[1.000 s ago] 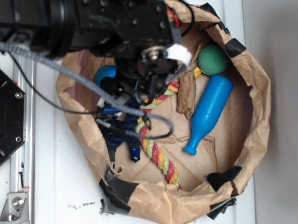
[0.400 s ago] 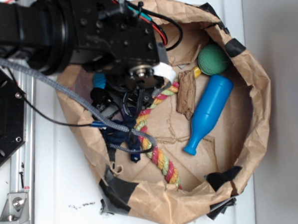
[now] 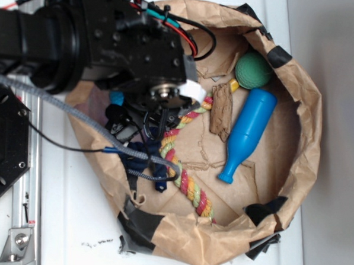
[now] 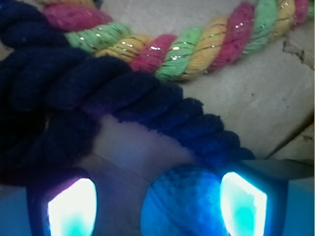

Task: Grab the blue ball.

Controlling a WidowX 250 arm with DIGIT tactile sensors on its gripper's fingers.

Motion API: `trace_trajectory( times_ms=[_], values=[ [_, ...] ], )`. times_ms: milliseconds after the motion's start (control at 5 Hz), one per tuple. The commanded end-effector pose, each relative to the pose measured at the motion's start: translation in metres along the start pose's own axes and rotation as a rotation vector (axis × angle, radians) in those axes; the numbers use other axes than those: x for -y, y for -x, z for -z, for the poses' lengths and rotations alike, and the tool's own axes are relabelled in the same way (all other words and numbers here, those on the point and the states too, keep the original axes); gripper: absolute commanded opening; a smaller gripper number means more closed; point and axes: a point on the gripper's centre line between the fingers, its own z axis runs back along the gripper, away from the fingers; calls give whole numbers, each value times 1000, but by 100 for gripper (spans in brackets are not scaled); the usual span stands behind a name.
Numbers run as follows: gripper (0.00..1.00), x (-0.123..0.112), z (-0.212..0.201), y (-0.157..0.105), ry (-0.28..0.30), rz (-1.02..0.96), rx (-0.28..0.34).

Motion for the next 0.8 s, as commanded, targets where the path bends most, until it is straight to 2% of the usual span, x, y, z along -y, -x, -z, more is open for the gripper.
trace_trajectory(
  times_ms=[0, 200, 600],
  values=[
    [100, -30, -8, 28, -142, -104, -23],
    [0, -33, -10, 28, -190, -146, -31],
    [0, -32, -15, 23, -185, -147, -20]
  ],
)
